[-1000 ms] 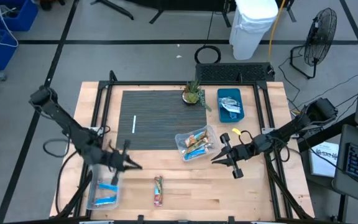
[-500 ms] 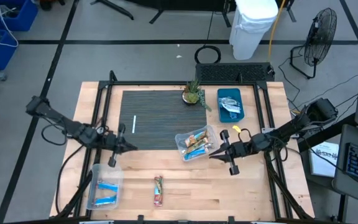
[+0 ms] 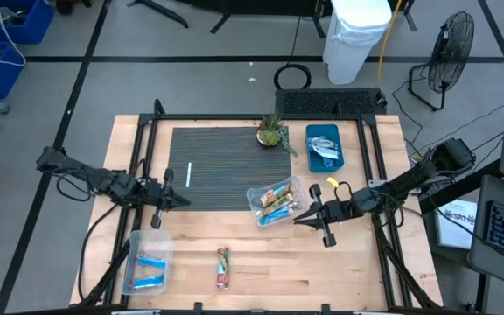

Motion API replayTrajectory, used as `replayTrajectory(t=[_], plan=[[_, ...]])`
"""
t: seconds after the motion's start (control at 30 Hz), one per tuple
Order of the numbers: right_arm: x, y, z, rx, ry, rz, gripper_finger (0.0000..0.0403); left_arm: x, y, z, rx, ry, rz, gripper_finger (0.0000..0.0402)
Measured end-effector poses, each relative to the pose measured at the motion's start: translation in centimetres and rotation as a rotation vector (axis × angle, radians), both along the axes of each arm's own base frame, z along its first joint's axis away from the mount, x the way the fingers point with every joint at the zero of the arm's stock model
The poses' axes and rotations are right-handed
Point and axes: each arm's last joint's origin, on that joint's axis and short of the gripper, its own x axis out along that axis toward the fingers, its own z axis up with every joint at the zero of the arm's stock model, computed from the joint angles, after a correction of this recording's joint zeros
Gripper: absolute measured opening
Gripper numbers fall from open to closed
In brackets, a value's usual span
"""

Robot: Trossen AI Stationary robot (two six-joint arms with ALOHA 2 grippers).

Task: Pick and place Granola Bars by type
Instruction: Put the red granola bar into the bottom transparent bin

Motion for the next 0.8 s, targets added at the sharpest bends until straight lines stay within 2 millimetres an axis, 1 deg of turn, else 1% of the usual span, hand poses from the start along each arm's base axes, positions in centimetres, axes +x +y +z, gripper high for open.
replayTrajectory(t=[0.17,0.27,0.57,0.7,0.8], plan=[[0.0,0.0,0.0,-0.001,0.002,0.000,0.0018,-0.1,0.4,0.2,-0.006,-0.021,-0.017,0.0000],[0.0,0.0,0.0,-0.001,0.002,0.000,0.0018,-0.2,0.7,0.0,0.000,-0.008,-0.008,0.0000],[0.0,0.0,0.0,0.000,0.002,0.000,0.0018,-0.1,1.6,-3.1,-0.047,-0.014,0.008,0.0000],[0.1,0.0,-0.2,0.019,0.012,0.003,0.0018,-0.1,2.0,-3.5,-0.056,-0.020,-0.002,0.0000],[0.8,0.4,-0.5,0.013,0.038,0.005,0.0018,-0.2,2.3,-3.5,-0.057,-0.032,-0.005,0.0000]])
